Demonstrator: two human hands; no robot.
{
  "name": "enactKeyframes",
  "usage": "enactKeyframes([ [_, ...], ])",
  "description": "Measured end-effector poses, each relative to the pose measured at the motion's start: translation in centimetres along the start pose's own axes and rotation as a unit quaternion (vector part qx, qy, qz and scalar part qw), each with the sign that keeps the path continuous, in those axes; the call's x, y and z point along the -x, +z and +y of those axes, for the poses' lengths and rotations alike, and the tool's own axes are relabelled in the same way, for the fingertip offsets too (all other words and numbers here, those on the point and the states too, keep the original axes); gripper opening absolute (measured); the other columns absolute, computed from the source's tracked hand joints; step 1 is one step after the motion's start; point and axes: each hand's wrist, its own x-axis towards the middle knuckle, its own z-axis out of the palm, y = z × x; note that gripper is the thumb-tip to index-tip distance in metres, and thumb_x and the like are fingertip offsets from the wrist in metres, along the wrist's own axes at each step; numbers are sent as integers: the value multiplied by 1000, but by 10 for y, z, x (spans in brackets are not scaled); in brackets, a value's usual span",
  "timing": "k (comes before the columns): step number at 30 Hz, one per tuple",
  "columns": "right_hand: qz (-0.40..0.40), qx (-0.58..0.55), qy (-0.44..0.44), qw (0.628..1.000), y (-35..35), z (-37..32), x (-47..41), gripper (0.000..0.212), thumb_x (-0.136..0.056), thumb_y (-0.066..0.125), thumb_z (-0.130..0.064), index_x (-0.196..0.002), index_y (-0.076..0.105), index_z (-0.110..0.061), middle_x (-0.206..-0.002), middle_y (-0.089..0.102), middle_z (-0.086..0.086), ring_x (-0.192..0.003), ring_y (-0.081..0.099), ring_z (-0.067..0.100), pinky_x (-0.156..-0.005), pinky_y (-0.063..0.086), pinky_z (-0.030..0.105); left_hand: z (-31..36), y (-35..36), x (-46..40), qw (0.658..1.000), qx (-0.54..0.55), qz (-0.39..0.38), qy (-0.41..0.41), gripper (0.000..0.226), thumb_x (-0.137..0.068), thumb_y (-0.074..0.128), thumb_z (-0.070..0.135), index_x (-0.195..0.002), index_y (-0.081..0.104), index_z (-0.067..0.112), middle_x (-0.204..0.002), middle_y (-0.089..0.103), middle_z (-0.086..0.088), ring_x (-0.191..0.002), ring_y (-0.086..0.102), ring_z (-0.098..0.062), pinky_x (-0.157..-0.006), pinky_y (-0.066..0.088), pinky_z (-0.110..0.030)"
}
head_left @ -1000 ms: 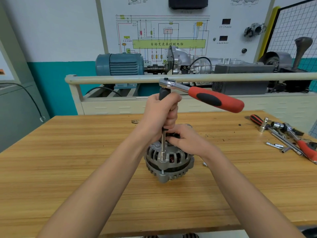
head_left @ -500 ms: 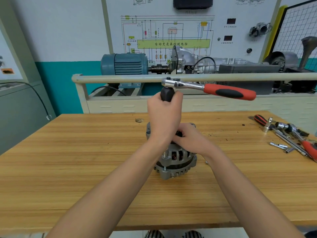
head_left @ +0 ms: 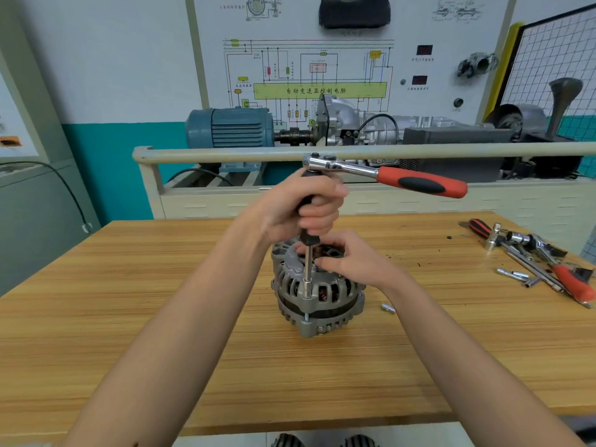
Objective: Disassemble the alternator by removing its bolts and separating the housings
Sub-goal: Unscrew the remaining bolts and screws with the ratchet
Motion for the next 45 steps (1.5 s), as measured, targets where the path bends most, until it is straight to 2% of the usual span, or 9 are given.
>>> enactKeyframes([
  [3, 5, 4, -2, 1000, 1, 3, -1, 31, -87, 62, -6, -113, 70, -20, -112, 70, -3, -107, 63, 20, -98, 46, 48, -8, 1, -4, 999, 43, 22, -10, 47, -78, 54, 7, -41, 28, 22, -34, 21, 7, -27, 18, -5, -34, 15, -13],
  [8, 5, -1, -3, 1000, 1, 3, -2, 32, -85, 62, -3, -103, 72, -28, -101, 72, -4, -98, 65, 23, -91, 49, 49, -13, 11, -4, 984, -19, 174, 39, 53, -87, 49, -1, -43, 29, 22, -36, 24, 7, -30, 15, -7, -37, 14, -13],
  [13, 17, -3, 3, 1000, 1, 4, 0, 38, -85, 61, -8, -81, 67, -45, -79, 70, -17, -79, 64, 9, -77, 50, 35, -17, 28, -14, 947, -96, 304, 44, 42, -85, 51, -4, -54, 31, 17, -41, 27, 3, -33, 17, -11, -41, 15, -15],
  [20, 11, -10, 10, 1000, 2, 1, 2, 51, -86, 60, -5, -79, 68, -56, -88, 67, -33, -90, 67, 12, -84, 54, 41, -24, 34, -11, 871, -107, 463, 129, 42, -80, 55, 1, -52, 29, 19, -45, 24, 4, -42, 17, -13, -43, 16, -22],
  [24, 13, -21, 2, 1000, 2, 1, 2, 43, -86, 60, -4, -91, 71, -45, -97, 70, -20, -96, 64, 5, -90, 52, 37, -23, 32, -10, 890, -97, 435, 93, 37, -81, 59, 4, -58, 34, 19, -49, 27, 2, -44, 19, -13, -44, 19, -23],
  [29, -5, -69, -23, 997, -6, -4, 5, 37, -84, 62, 4, -110, 70, -21, -106, 68, -20, -106, 59, -5, -91, 44, 18, -7, 6, 2, 978, -60, 195, 40, 32, -81, 65, 9, -53, 52, 17, -48, 42, 0, -44, 38, -16, -46, 36, -22],
  [34, -62, -252, -66, 963, -3, -34, 13, 27, -75, 63, 0, -99, 60, -13, -96, 72, -7, -100, 66, 5, -86, 49, 16, 1, -4, 0, 1000, -14, 2, 16, 21, -71, 63, 17, -52, 54, 14, -44, 44, 0, -39, 43, -13, -44, 39, -20],
  [39, -38, -340, -26, 939, 25, -51, 12, 13, -76, 63, -11, -82, 56, -2, -58, 50, 6, -59, 55, 17, -73, 52, 32, -6, 3, -3, 996, -1, 94, -1, 53, -87, 54, 7, -40, 30, 20, -34, 24, 8, -28, 19, -5, -33, 18, -14],
  [45, -12, -398, -7, 917, 33, -54, 11, 23, -66, 56, -1, -63, 38, -16, -49, 23, -4, -47, 19, 11, -49, 20, 27, -11, 22, -11, 957, -78, 280, 17, 47, -87, 51, 1, -50, 30, 20, -39, 26, 5, -35, 16, -11, -40, 14, -17],
])
